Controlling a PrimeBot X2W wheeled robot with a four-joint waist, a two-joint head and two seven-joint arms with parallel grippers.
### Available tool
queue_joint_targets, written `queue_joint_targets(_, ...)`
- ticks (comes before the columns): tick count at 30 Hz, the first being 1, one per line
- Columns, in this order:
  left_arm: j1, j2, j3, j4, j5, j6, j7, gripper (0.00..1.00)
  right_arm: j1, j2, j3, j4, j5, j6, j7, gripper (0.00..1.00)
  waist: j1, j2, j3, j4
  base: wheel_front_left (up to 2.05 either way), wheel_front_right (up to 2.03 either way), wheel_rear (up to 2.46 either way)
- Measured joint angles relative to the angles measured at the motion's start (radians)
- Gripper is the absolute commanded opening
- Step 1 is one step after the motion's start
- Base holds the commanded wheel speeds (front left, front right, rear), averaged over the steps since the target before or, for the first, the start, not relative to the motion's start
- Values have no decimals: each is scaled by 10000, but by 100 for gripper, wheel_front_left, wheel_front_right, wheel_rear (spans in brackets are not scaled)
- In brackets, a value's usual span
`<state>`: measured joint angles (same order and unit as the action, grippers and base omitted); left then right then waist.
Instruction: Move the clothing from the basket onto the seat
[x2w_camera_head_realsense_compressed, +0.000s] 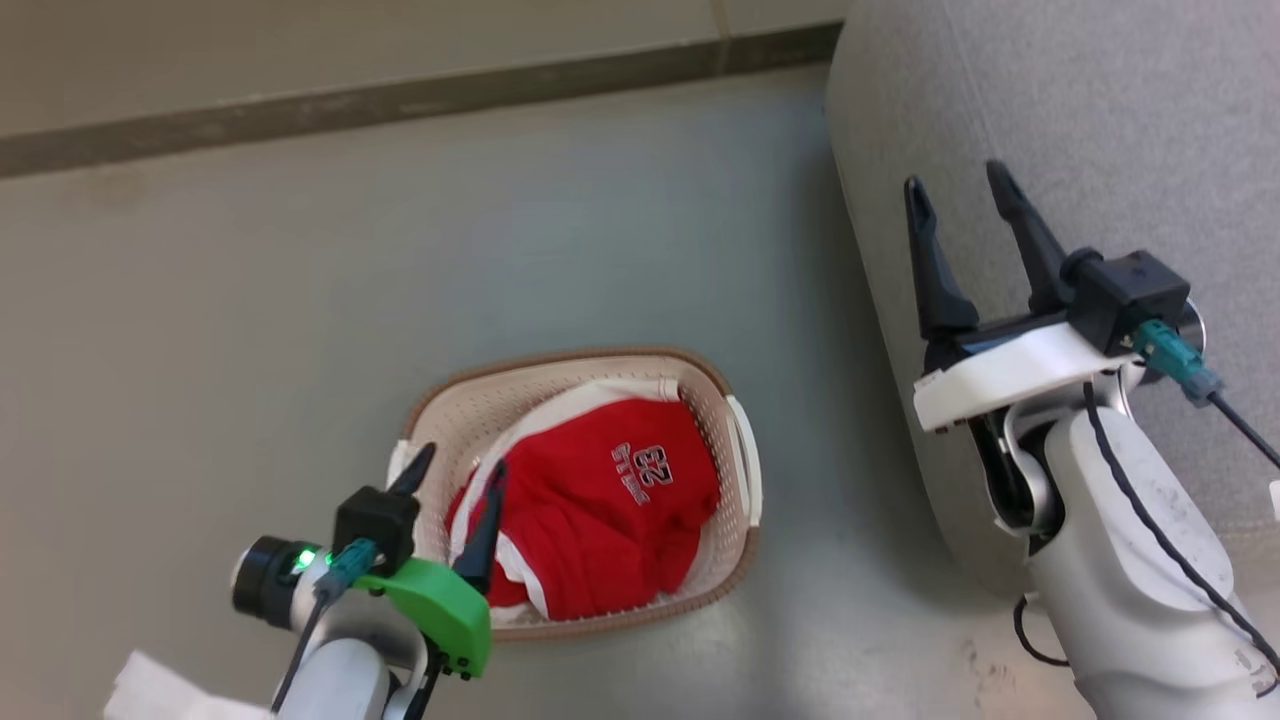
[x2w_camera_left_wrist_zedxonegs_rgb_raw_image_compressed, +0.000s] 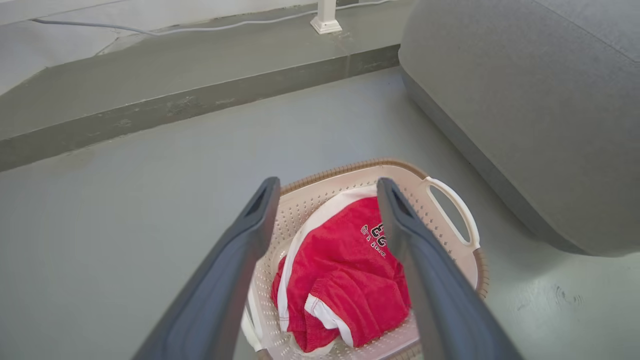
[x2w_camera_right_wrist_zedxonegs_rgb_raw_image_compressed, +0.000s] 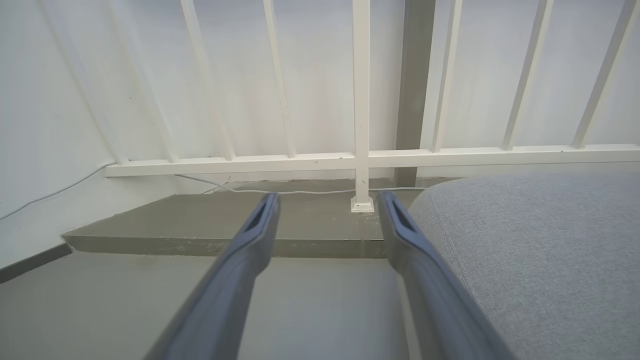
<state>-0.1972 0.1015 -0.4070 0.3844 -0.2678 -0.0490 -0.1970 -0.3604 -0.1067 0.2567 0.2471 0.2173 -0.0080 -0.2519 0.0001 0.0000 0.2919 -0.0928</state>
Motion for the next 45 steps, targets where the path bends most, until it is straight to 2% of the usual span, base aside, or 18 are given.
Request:
queue_joint_targets(11, -1074, -188, -782, 1519, 479, -311, 732, 100, -473, 138, -33, -892, -163, -27, -31, 100, 0, 0, 1534, -527, 0, 0, 0)
queue_joint_targets(25, -3014, -213, -767, 3223, 685, -378, 1546, 100, -880, 313, -42, -1954, -263, -215, -31, 100, 1, 0, 3552, -1078, 0, 0, 0)
queue_joint_targets(32, -4154, -69, -1047, 3730, 1337, -378, 1850, 100, -1108, 384, -25, -2378, -261, -217, -33, 100, 1, 0, 4567, -1273, 0, 0, 0)
queue_joint_targets(33, -4435, 84, -1154, 3868, 1615, -378, 1916, 100, -1216, 412, 21, -2495, -261, -217, -33, 100, 1, 0, 4858, -1328, 0, 0, 0)
queue_joint_targets(41, -5175, 416, -1338, 4567, 1893, -387, 2054, 100, -1651, 447, 31, -2847, -245, -267, -35, 100, 1, 0, 5920, -1561, 0, 0, 0)
queue_joint_targets(45, -5398, 554, -1749, 5007, 2420, -424, 2167, 100, -1692, 458, 50, -2907, -238, -288, -40, 100, 0, 0, 6316, -1675, 0, 0, 0)
